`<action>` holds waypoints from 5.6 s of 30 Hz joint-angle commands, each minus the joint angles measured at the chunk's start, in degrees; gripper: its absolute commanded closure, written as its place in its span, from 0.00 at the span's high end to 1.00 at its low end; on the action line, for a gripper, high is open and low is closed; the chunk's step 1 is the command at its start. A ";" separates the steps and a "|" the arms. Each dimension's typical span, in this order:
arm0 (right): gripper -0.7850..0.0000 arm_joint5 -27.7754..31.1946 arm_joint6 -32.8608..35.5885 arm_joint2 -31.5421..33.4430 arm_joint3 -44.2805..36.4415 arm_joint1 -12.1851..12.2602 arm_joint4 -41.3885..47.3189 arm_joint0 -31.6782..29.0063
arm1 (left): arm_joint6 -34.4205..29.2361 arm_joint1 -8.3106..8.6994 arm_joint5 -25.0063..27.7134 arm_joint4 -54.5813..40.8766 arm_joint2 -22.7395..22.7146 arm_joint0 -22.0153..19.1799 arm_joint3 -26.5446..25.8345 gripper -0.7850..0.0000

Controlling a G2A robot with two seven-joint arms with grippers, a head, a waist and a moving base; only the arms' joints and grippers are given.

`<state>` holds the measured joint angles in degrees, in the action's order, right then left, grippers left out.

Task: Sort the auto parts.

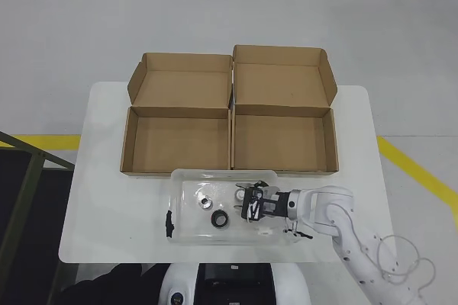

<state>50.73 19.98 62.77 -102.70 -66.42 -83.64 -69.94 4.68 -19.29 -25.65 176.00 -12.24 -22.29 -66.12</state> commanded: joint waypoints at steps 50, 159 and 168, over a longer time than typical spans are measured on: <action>0.00 2.61 -14.19 9.24 -14.46 2.52 26.52 2.04 | 0.00 0.00 0.00 0.00 0.00 0.00 0.00 1.00; 1.00 -18.31 -2.02 -6.52 26.26 -2.21 16.48 23.06 | 0.00 0.00 0.00 0.00 0.00 0.00 0.00 1.00; 1.00 -16.80 -0.09 -0.62 13.30 -0.41 14.51 18.19 | 0.00 0.00 0.00 0.00 0.00 0.00 0.00 1.00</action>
<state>33.73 19.21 61.30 -87.01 -67.10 -68.70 -50.85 4.68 -19.29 -25.65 176.00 -12.24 -22.29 -66.12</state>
